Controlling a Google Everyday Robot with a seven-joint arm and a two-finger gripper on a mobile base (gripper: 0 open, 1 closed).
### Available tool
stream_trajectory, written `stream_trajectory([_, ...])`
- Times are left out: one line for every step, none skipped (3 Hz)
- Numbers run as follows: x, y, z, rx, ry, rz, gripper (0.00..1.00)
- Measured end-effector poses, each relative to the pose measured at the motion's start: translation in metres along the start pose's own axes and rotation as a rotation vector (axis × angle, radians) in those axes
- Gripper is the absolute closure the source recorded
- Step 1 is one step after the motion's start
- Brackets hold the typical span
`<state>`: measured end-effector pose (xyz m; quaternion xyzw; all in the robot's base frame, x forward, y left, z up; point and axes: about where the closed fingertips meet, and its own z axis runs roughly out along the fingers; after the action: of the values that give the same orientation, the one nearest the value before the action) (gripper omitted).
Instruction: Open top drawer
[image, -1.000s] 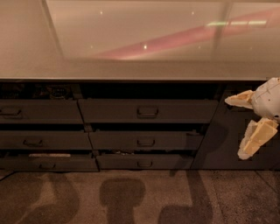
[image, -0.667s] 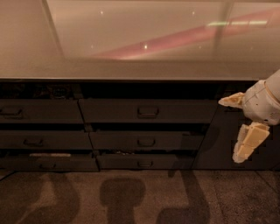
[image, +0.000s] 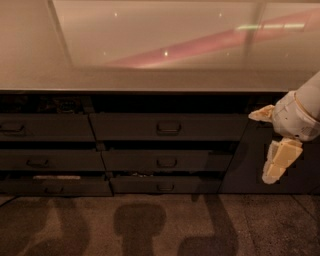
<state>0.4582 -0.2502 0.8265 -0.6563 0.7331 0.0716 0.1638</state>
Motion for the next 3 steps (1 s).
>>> stream_trajectory([0.032, -0.038, 0.016, 0.001, 0.095, 0.093, 0.00])
stream_trajectory([0.063, -0.073, 0.031, -0.009, 0.149, 0.167, 0.00])
stream_trajectory([0.088, -0.105, 0.042, -0.023, 0.137, 0.221, 0.00])
